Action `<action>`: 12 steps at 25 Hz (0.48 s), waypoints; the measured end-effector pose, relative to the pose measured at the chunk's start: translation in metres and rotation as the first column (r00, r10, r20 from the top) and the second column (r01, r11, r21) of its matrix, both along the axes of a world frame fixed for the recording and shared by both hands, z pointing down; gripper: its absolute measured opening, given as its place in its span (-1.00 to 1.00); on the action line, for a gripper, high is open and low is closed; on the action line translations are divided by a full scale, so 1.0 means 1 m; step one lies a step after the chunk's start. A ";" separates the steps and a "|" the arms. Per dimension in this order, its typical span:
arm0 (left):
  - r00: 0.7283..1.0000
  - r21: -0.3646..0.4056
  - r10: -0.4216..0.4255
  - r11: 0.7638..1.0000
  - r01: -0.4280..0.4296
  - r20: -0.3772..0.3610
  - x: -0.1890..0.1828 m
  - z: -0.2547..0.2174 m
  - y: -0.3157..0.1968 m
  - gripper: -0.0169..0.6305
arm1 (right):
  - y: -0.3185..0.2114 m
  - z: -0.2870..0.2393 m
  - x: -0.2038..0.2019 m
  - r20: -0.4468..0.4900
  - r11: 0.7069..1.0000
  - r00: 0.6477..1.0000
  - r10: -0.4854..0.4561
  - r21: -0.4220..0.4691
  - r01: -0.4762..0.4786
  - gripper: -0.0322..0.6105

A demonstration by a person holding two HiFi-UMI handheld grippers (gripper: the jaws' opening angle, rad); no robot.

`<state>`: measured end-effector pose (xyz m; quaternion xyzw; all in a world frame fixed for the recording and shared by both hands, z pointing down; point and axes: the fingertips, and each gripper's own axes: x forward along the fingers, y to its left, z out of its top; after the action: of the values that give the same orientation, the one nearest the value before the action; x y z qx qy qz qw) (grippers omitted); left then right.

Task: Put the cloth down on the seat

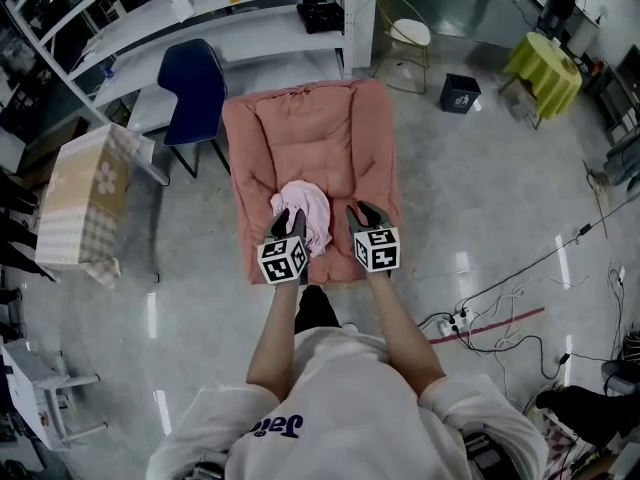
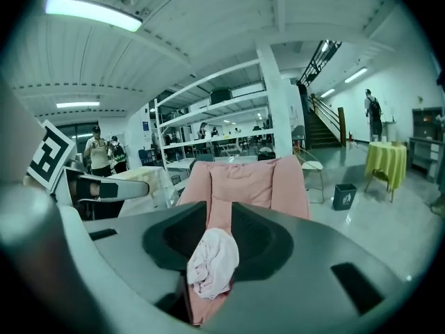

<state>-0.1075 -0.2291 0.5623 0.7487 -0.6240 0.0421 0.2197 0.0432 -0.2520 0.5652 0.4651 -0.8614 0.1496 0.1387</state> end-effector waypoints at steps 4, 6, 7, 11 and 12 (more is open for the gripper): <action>0.999 0.093 0.006 0.996 -0.011 0.045 0.007 -0.040 0.004 -0.66 | 0.002 -0.040 0.003 -0.012 0.996 1.000 0.005 0.085 -0.004 -0.61; 0.998 0.132 0.028 0.991 -0.035 0.054 0.015 -0.058 0.006 -0.77 | 0.004 -0.058 0.006 -0.019 0.993 1.000 0.016 0.115 -0.014 -0.67; 0.997 0.150 0.039 0.988 -0.047 0.061 0.018 -0.067 0.007 -0.79 | 0.005 -0.066 0.006 -0.024 0.991 1.000 0.017 0.133 -0.014 -0.70; 0.994 0.223 0.061 0.972 -0.081 0.096 0.032 -0.102 0.013 -0.87 | 0.013 -0.105 0.005 -0.030 0.974 1.000 0.009 0.225 -0.002 -0.80; 0.993 0.243 0.065 0.966 -0.088 0.098 0.035 -0.112 0.015 -0.89 | 0.015 -0.116 0.005 -0.023 0.968 1.000 0.010 0.250 -0.003 -0.82</action>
<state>-0.0725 -0.2142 0.4508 0.7911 -0.6043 0.0062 0.0950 0.0482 -0.2368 0.4490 0.4835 -0.8701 0.0349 0.0890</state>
